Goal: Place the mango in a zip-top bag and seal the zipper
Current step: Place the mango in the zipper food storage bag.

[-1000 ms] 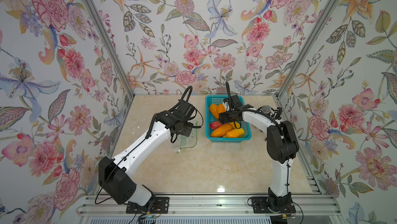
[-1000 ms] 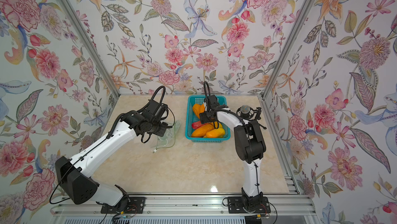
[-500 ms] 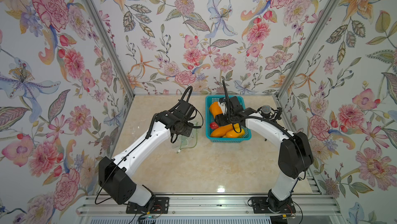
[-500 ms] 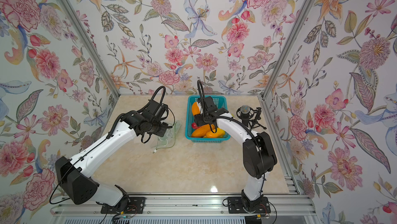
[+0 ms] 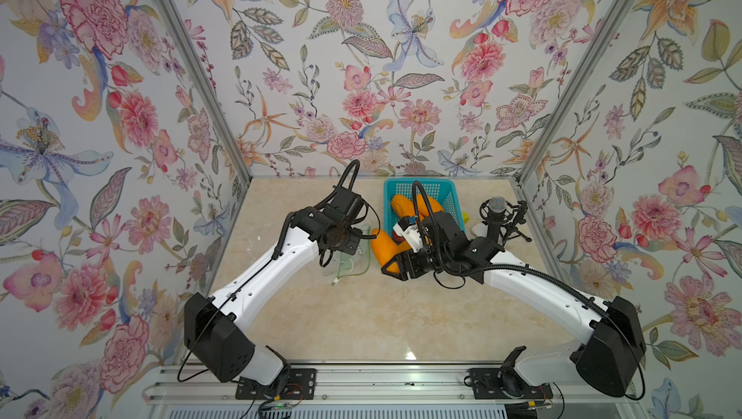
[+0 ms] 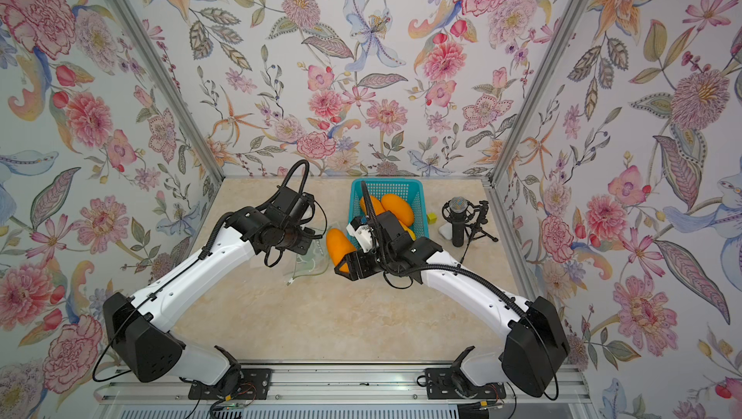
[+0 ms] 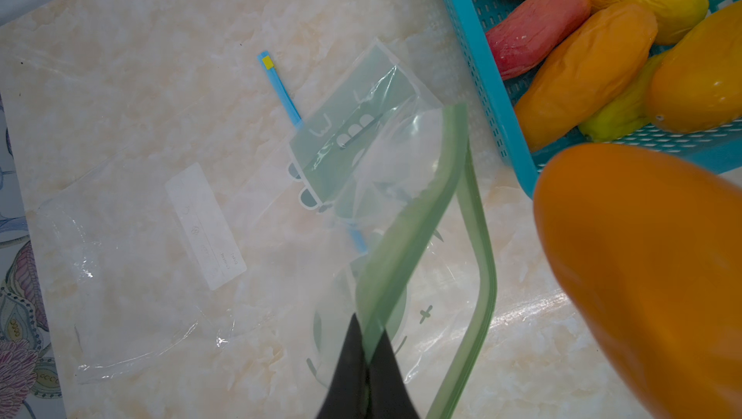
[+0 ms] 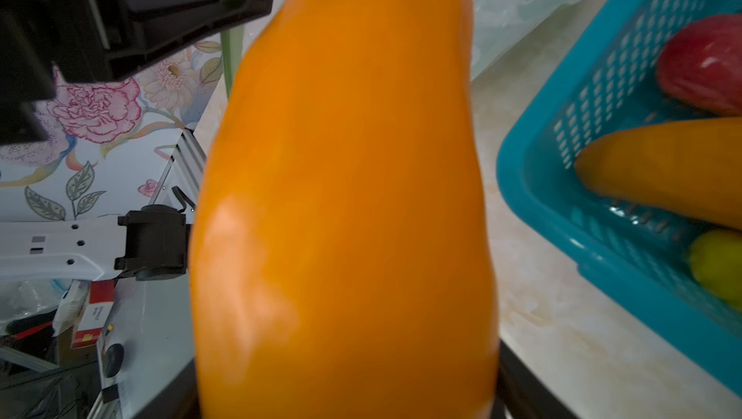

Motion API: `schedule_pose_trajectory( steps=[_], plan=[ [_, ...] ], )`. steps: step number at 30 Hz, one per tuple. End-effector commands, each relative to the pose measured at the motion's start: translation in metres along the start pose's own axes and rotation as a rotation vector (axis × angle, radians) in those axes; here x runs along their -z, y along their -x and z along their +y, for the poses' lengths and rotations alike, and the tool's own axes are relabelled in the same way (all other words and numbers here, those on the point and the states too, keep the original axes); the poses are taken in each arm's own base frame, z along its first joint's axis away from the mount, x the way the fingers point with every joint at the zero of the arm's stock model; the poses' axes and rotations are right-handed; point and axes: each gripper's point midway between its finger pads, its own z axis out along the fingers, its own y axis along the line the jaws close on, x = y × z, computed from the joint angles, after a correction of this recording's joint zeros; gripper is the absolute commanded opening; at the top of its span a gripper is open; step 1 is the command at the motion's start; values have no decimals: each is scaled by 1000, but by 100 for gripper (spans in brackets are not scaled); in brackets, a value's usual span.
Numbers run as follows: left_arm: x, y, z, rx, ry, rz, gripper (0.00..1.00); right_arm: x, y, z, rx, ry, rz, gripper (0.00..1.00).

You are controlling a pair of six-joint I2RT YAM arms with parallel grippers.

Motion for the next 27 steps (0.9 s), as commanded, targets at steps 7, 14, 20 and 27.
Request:
schedule_pose_trajectory(
  steps=[7,14,20,27],
  plan=[
    [15,9,-3,41,-55,-59,0,-24,1,42,-165,266,35,56],
    [23,10,-15,42,-134,-81,0,-48,23,39,-333,316,33,57],
    [28,8,-29,47,-218,-88,0,-50,60,42,-477,424,-73,56],
    [33,8,-32,54,-249,-102,0,-48,91,28,-604,448,-175,67]
  ],
)
